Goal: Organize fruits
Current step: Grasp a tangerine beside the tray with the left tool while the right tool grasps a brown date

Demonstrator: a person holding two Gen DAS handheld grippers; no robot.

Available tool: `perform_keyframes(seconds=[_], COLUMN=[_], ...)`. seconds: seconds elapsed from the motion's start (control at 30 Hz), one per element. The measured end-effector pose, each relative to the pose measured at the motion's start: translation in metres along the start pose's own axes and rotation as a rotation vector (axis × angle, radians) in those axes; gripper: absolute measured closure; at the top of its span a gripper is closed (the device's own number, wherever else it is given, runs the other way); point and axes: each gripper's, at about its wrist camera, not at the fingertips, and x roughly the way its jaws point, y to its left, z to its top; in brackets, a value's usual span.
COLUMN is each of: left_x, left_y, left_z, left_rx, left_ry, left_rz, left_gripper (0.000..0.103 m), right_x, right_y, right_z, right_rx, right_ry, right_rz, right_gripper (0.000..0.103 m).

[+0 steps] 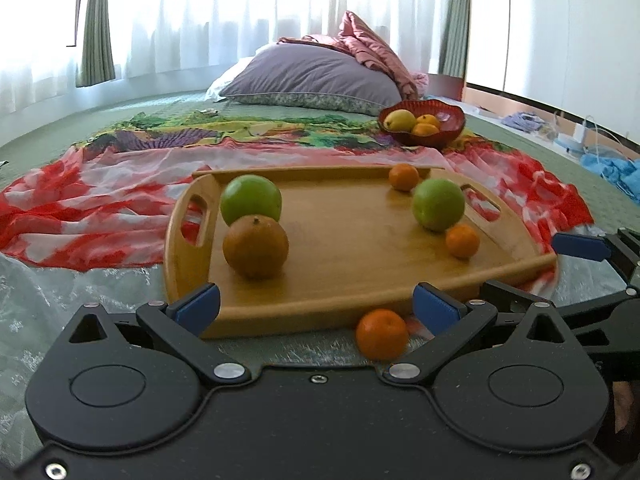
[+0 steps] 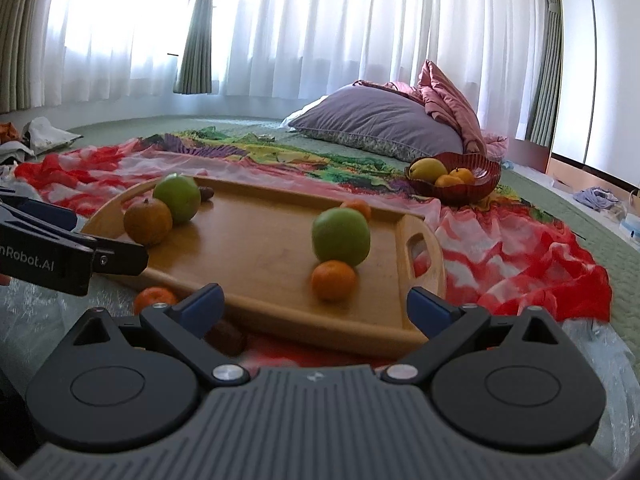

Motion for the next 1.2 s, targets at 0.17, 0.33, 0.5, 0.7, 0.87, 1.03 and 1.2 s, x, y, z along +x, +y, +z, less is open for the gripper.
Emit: perform_keyframes(seconds=[0.17,0.33,0.5,0.7,0.87,1.03,1.2], left_x=[0.001,0.006,0.014,0.023,0.031,0.031,0.029], left_y=[-0.005,-0.010,-0.011,-0.013,-0.014,-0.013,-0.013], left_z=[-0.007,-0.010,-0.011,-0.011,-0.009,-0.009,-0.008], left_rx=[0.021,0.027,0.008,0.000,-0.003,-0.016,-0.013], left_ry=[0.033,0.059,0.108,0.132,0.142,0.141,0.133], left_rz=[-0.033,-0.067,-0.123,-0.166,-0.175,-0.176,-0.168], left_gripper=[0.014,0.034,0.056,0.070,0.071,0.072,0.072], right_x=[-0.001,0.001,0.002,0.005,0.011,0.015,0.019], right_y=[0.003,0.008,0.014,0.020,0.020,0.021,0.024], right_z=[-0.005,-0.009,-0.013,-0.016,-0.016,-0.015,-0.015], right_rx=[-0.009,-0.010,-0.003,0.017,0.050,0.074,0.087], right_ry=[0.017,0.038,0.053,0.071,0.094,0.104,0.111], right_rz=[0.025,0.061,0.116,0.169,0.187,0.196,0.202], right_gripper=[0.007,0.015,0.026,0.048,0.055,0.058,0.062])
